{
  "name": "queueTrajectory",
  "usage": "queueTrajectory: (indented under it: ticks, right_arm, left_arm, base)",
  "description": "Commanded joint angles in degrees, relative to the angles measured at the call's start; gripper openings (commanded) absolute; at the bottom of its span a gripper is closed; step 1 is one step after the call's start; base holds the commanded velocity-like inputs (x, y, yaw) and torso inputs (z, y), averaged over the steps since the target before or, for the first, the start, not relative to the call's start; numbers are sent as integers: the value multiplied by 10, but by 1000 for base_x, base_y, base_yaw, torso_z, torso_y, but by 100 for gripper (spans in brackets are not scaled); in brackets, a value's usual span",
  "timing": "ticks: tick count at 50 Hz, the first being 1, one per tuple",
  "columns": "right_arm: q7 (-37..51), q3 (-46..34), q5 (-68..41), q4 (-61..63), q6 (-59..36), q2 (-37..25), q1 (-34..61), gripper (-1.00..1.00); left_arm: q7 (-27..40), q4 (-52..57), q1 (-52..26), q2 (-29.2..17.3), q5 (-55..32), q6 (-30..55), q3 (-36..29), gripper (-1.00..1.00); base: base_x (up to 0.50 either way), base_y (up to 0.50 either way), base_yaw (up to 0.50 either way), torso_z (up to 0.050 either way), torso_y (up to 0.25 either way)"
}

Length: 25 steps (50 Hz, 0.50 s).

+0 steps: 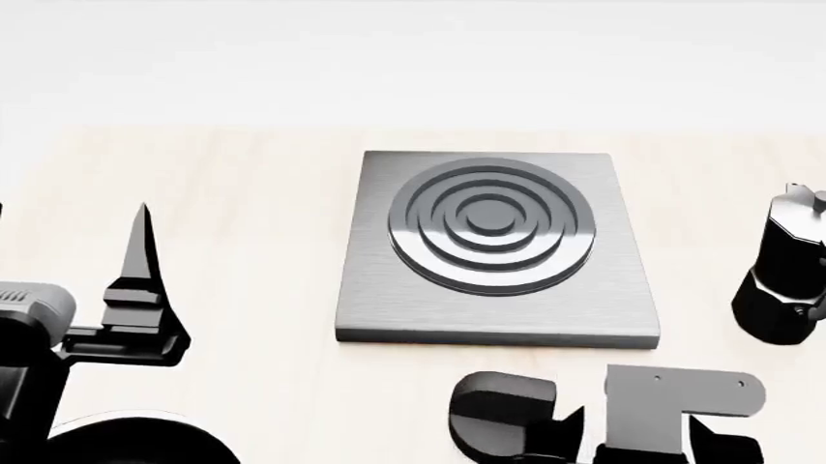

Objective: Turn on the stove.

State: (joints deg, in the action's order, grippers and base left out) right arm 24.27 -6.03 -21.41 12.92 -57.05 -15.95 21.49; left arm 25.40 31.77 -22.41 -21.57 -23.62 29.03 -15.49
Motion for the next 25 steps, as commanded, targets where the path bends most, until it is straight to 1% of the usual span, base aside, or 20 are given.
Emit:
queueTrajectory:
  ticks: [1,25]
  right_arm:
    - [13,21,-12,42,-19,-6,-9,100]
    - [38,13,-23,155,-62,-15,-1,100]
  left_arm:
    - [2,1,0,-1,-1,0,-2,100]
    - [4,-4,-2,-3,-2,-4,-4,100]
  base:
    - [0,0,0,0,0]
    - [0,0,0,0,0]
